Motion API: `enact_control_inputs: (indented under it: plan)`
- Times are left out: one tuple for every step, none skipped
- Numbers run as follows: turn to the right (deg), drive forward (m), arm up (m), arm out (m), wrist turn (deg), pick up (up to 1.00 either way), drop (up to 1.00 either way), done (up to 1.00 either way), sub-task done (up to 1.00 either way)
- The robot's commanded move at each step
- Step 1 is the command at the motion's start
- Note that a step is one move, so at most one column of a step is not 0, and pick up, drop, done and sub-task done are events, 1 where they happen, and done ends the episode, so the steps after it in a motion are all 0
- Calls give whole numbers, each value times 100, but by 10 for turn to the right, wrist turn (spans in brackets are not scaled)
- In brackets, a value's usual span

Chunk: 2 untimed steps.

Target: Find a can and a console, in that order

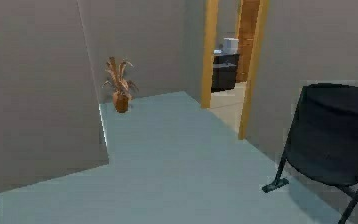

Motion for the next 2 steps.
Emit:
enact_control_inputs:
  plan:
    - [0,100,0,0,0,0,0,0,0]
    - [30,0,0,0,0,0,0,0,0]
